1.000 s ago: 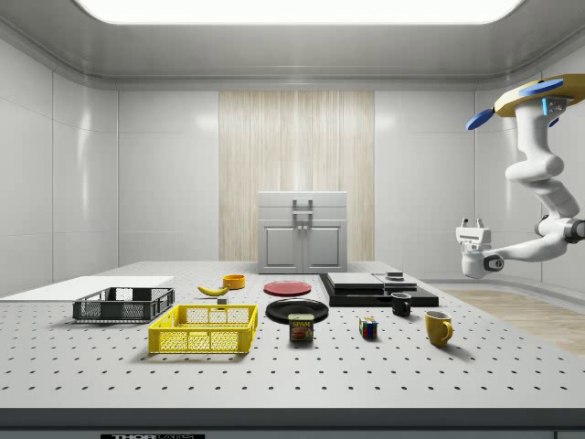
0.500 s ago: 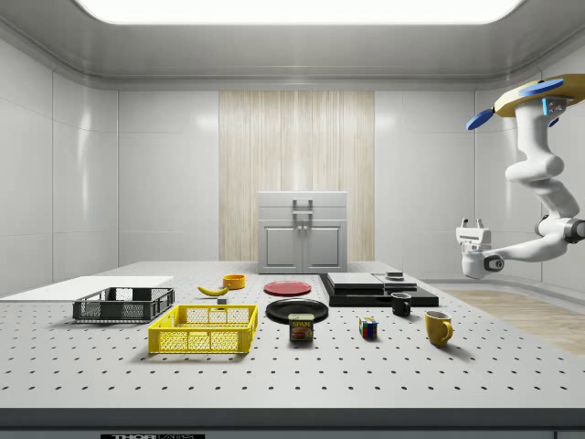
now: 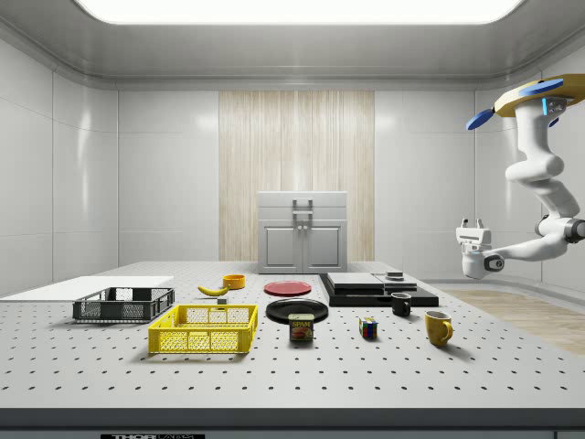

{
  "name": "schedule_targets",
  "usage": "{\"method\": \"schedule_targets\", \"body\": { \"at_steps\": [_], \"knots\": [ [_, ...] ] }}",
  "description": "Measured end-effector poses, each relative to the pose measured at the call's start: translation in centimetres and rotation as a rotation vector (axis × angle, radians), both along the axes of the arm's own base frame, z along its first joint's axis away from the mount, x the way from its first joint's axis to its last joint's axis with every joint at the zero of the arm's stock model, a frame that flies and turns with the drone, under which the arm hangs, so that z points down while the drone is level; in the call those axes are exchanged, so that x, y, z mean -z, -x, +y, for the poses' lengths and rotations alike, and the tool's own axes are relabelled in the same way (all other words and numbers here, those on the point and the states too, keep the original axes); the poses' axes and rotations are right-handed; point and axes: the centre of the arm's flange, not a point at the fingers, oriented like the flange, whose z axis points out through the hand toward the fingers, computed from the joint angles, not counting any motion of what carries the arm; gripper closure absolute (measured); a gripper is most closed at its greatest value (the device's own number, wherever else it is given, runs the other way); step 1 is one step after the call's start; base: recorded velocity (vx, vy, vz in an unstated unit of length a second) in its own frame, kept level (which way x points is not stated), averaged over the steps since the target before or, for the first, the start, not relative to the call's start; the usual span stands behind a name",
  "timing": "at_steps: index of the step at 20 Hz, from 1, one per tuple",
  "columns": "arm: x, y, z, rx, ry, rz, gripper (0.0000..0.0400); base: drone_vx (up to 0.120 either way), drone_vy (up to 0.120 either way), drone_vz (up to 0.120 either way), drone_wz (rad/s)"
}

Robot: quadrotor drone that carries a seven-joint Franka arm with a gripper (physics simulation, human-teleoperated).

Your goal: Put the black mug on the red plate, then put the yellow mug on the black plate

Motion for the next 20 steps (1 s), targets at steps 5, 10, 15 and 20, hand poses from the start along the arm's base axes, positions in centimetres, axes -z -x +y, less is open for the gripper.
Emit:
{"method": "schedule_targets", "body": {
  "at_steps": [5,10,15,20],
  "knots": [
    [0.0,0.0,0.1,0.000,0.008,-0.004,0.0000,0.000,0.000,0.000,0.000],
    [0.0,0.1,0.3,0.001,0.027,-0.008,0.0000,0.000,0.000,0.000,0.000],
    [0.0,0.1,0.7,0.002,0.072,-0.011,0.0000,0.000,0.000,0.000,0.000],
    [0.2,0.1,1.7,0.004,0.176,-0.015,0.0000,0.000,0.000,0.000,0.000]
  ]
}}
